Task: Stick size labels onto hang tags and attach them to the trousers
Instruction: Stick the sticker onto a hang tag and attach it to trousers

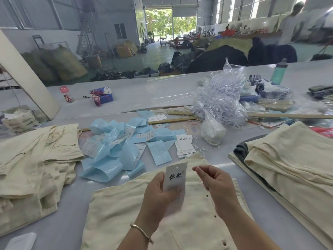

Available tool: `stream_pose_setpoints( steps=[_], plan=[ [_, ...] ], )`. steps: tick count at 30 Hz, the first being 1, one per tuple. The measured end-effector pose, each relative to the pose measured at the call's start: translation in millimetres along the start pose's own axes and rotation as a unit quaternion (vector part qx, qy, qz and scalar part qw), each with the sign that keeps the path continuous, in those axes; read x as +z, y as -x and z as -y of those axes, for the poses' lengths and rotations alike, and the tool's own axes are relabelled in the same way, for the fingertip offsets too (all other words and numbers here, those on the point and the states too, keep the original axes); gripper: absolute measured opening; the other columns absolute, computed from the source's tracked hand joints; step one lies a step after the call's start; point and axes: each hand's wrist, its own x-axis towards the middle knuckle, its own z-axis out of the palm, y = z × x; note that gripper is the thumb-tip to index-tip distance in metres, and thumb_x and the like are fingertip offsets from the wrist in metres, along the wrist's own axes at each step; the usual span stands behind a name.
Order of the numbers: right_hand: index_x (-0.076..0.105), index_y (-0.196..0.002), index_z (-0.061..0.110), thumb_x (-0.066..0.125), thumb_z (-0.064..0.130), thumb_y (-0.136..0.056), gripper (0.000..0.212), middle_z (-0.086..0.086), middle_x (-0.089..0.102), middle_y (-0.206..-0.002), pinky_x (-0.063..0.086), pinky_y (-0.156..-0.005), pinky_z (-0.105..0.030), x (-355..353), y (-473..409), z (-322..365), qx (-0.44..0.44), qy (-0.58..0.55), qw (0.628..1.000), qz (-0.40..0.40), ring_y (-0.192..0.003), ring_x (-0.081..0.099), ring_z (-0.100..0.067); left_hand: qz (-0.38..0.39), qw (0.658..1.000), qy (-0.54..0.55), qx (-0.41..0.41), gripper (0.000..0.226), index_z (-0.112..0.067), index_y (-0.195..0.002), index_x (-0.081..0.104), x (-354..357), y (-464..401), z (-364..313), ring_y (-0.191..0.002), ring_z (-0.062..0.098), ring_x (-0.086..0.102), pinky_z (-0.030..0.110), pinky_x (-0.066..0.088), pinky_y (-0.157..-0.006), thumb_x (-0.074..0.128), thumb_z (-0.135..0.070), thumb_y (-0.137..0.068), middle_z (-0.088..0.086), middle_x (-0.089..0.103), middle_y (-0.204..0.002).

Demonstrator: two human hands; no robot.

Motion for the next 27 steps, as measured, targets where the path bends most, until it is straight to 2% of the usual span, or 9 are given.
stream_pose_setpoints(
  steps=[2, 4, 6, 9, 13, 17, 20, 23, 27],
  plan=[
    [0.075, -0.078, 0.012, 0.07, 0.005, -0.084, 0.01, 0.001, 0.068, -0.07, 0.047, -0.064, -0.017, 1, 1, 8, -0.092, 0.122, 0.988, 0.023, -0.066, 0.06, -0.009, -0.026, 0.996, -0.071, 0.041, 0.036, -0.017, -0.099, 0.062, 1, 0, -3, -0.077, 0.02, 0.066, 0.036, 0.057, -0.07, 0.071, -0.017, -0.065, 0.002, 0.072, -0.087],
    [0.072, -0.073, 0.013, 0.071, 0.008, -0.084, 0.012, 0.001, 0.06, -0.069, 0.043, -0.063, -0.02, 4, 1, 13, -0.165, 0.235, 0.956, 0.053, -0.066, 0.056, -0.011, -0.027, 0.987, -0.135, 0.083, 0.037, -0.025, -0.102, 0.06, 3, 1, -7, -0.079, 0.016, 0.067, 0.034, 0.056, -0.072, 0.068, -0.02, -0.066, -0.004, 0.072, -0.088],
    [0.069, -0.071, 0.013, 0.069, 0.011, -0.086, 0.015, 0.003, 0.055, -0.069, 0.041, -0.061, -0.023, 8, 2, 16, -0.189, 0.305, 0.93, 0.076, -0.065, 0.052, -0.012, -0.014, 0.98, -0.168, 0.106, 0.038, -0.034, -0.105, 0.059, 5, 3, -11, -0.077, 0.009, 0.066, 0.027, 0.055, -0.069, 0.065, -0.022, -0.07, -0.013, 0.071, -0.089],
    [0.065, -0.071, 0.009, 0.066, 0.013, -0.088, 0.018, 0.003, 0.055, -0.071, 0.045, -0.063, -0.033, 12, 5, 17, -0.19, 0.352, 0.912, 0.086, -0.066, 0.052, -0.013, 0.002, 0.969, -0.207, 0.134, 0.047, -0.047, -0.109, 0.057, 6, 6, -14, -0.078, 0.004, 0.065, 0.016, 0.051, -0.065, 0.063, -0.016, -0.074, -0.022, 0.069, -0.092],
    [0.065, -0.071, 0.006, 0.064, 0.015, -0.09, 0.02, 0.001, 0.055, -0.071, 0.045, -0.065, -0.039, 12, 5, 19, -0.188, 0.384, 0.902, 0.063, -0.067, 0.052, -0.017, 0.019, 0.962, -0.229, 0.147, 0.062, -0.049, -0.12, 0.058, 10, 10, -17, -0.081, 0.003, 0.065, 0.016, 0.05, -0.069, 0.061, -0.002, -0.08, -0.023, 0.07, -0.095],
    [0.064, -0.069, 0.006, 0.063, 0.012, -0.089, 0.021, 0.0, 0.055, -0.07, 0.045, -0.063, -0.041, 8, 8, 24, -0.195, 0.375, 0.904, 0.057, -0.065, 0.052, -0.019, 0.037, 0.96, -0.232, 0.153, 0.068, -0.046, -0.123, 0.06, 15, 12, -19, -0.083, -0.007, 0.062, 0.013, 0.047, -0.074, 0.056, 0.005, -0.077, -0.026, 0.069, -0.103],
    [0.065, -0.068, 0.005, 0.065, 0.009, -0.087, 0.02, -0.001, 0.055, -0.068, 0.045, -0.061, -0.041, 3, 8, 24, -0.201, 0.358, 0.91, 0.054, -0.063, 0.052, -0.019, 0.04, 0.959, -0.226, 0.165, 0.059, -0.043, -0.119, 0.062, 21, 15, -22, -0.082, -0.005, 0.061, 0.012, 0.045, -0.068, 0.058, -0.002, -0.076, -0.025, 0.068, -0.103],
    [0.069, -0.069, 0.008, 0.068, 0.009, -0.086, 0.016, -0.001, 0.057, -0.067, 0.044, -0.06, -0.032, -5, 9, 23, -0.191, 0.332, 0.922, 0.057, -0.062, 0.052, -0.013, 0.043, 0.97, -0.167, 0.171, 0.039, -0.029, -0.112, 0.07, 27, 16, -27, -0.097, 0.007, 0.062, 0.014, 0.046, -0.073, 0.056, -0.028, -0.075, -0.012, 0.068, -0.104],
    [0.074, -0.07, 0.014, 0.073, 0.008, -0.082, 0.013, 0.008, 0.056, -0.061, 0.036, -0.056, -0.015, -18, 13, 21, -0.158, 0.271, 0.945, 0.088, -0.059, 0.051, -0.004, 0.048, 0.991, -0.082, 0.09, 0.036, -0.018, -0.096, 0.079, 30, 9, -34, -0.092, 0.015, 0.066, 0.02, 0.048, -0.069, 0.044, -0.029, -0.101, 0.0, 0.074, -0.096]
  ],
)
